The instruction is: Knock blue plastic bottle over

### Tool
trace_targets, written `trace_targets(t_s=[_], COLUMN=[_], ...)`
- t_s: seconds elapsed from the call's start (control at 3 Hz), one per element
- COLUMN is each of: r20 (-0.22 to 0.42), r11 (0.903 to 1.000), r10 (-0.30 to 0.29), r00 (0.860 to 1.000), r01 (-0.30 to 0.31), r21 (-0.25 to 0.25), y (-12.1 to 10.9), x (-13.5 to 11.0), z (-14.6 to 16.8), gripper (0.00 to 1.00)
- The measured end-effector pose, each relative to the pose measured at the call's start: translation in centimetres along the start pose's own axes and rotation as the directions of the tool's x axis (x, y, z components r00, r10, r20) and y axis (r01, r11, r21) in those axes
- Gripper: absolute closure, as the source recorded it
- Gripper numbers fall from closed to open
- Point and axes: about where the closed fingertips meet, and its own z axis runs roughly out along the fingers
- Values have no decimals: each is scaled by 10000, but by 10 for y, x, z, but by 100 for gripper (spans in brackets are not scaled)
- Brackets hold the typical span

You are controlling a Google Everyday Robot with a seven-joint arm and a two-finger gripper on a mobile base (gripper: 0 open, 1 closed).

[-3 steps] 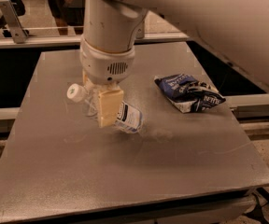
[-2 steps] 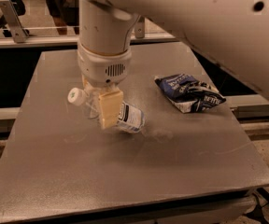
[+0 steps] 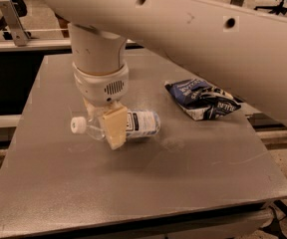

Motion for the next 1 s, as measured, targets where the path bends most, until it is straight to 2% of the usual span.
trace_targets(t_s=[0.33, 0.67, 1.0], r20=[-120, -26, -23], r11=[9998, 9984, 9984], r10=[-177, -393, -393], r00=[9998, 9992, 9992], r01=[176, 391, 392], r21=[-126, -411, -398], y=[2, 11, 11], x=[-1, -9, -9], z=[5, 22, 22], gripper=[0, 0, 0])
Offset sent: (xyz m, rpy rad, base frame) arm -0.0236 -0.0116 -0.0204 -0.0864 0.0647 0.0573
